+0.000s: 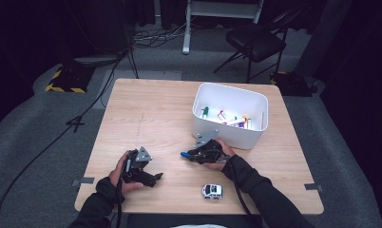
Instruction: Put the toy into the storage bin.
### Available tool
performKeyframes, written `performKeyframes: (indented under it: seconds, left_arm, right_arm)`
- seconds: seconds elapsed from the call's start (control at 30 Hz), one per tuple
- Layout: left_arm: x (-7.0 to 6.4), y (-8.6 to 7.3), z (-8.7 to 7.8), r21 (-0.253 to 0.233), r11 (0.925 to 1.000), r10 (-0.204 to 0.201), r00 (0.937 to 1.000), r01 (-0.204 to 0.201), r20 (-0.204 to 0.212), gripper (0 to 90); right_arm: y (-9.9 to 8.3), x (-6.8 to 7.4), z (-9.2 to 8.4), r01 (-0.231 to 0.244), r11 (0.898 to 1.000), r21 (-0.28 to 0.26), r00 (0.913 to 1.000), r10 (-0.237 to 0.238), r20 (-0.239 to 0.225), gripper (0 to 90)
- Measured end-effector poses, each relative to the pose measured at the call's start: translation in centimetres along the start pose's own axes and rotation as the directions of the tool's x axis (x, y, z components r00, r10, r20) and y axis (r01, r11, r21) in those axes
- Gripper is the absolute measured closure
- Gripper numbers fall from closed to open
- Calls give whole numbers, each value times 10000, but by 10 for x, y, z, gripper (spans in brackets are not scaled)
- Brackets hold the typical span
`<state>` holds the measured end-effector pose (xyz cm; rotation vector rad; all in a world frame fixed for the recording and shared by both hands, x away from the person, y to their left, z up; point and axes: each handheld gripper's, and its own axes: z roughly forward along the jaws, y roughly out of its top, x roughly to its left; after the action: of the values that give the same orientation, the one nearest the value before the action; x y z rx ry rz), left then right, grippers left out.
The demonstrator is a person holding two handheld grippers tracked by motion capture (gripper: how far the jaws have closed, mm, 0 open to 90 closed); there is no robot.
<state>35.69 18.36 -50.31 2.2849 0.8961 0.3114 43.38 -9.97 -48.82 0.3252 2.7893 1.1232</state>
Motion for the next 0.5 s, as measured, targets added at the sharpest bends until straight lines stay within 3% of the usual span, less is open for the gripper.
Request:
performKeyframes:
  seconds: [0.2, 0.5]
  left_arm:
    - [0, 0, 0, 6, 10000, -25, 10000, 25, 25, 5]
    - [0, 0, 0, 33, 10000, 32, 10000, -32, -28, 3]
  right_arm:
    - [-16, 3, -33, -131, 9997, -213, 9994, 138, 312, 747]
    - [-29, 6, -85, -431, 9941, -996, 9969, 495, 619, 747]
